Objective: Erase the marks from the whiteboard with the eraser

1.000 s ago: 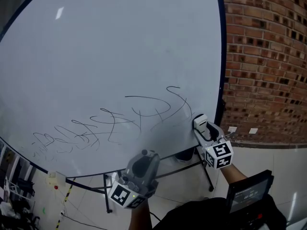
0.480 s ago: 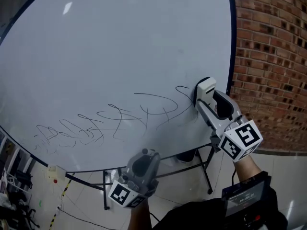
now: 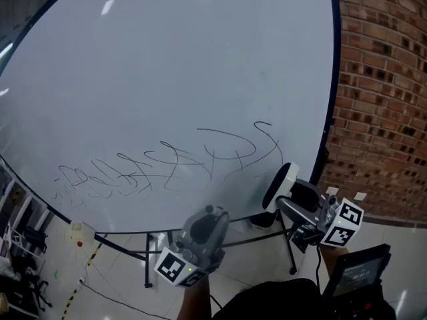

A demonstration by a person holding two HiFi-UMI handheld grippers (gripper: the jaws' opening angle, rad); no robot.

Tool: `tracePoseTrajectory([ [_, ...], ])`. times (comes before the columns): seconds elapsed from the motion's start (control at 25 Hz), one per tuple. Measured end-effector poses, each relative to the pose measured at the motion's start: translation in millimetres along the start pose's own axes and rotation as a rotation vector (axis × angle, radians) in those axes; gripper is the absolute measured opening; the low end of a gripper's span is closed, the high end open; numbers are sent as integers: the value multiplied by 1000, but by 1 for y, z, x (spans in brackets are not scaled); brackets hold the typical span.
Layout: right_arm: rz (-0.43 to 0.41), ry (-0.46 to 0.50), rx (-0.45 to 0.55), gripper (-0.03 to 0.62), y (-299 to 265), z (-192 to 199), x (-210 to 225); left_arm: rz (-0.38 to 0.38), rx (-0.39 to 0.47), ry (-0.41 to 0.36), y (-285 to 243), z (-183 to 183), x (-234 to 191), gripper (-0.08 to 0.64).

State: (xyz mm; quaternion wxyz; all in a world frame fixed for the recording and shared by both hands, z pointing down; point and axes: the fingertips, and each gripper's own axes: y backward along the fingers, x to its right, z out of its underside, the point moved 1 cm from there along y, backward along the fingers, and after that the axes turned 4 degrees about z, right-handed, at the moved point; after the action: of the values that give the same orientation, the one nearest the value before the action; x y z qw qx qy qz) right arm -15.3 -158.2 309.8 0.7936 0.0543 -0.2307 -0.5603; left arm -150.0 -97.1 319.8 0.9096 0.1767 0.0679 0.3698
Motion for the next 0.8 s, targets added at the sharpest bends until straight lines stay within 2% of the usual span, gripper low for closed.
tracePoseTrajectory([
  [0.24,-13,-75,-49,229,12,30,6,11,-25,-16,-6,6,4,57],
  [0.44,-53,-89,-52,227,13,30,-1,16,-20,-12,-11,4,6,57],
  [0.8,-39,-111,-41,227,16,28,2,20,-15,-4,-12,4,6,57],
])
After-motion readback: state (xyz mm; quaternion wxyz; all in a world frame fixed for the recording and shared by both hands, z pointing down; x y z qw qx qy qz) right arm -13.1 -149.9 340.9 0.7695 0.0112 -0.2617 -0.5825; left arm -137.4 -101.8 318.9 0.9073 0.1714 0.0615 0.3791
